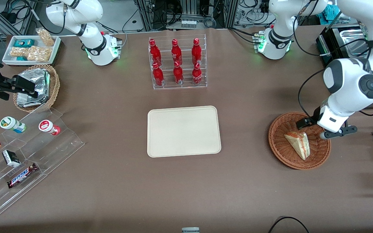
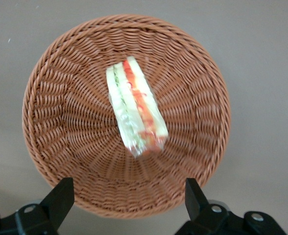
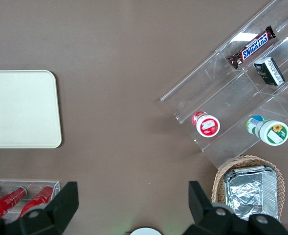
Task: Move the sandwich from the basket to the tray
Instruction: 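Move the left gripper down over the sandwich in the wicker basket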
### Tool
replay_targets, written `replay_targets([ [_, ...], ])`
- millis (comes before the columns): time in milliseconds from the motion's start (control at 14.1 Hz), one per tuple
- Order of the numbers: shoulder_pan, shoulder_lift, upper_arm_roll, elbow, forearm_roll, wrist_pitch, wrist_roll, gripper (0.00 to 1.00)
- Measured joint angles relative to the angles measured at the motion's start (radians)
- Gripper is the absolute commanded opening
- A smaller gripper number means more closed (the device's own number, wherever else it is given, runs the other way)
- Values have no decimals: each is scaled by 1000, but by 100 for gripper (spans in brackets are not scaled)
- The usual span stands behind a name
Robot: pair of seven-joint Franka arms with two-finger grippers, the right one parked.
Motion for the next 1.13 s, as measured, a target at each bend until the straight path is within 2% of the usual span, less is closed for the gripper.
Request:
replay_targets([
  [212, -1, 50, 0, 0, -7, 80, -207, 100],
  [424, -1, 113, 0, 3, -23, 157, -281, 100],
  [495, -1, 134, 0, 7, -35, 166, -285, 94],
  [566, -1, 154, 0, 13, -52, 171, -287, 72],
  [636, -1, 173, 0, 19, -75, 178, -288, 32],
  [707, -1, 190, 0, 23, -104, 185, -289, 12],
  [778, -1, 203, 0, 27, -124, 187, -289, 8],
  [1131, -4, 204, -4, 67, -132, 154, -287, 2],
])
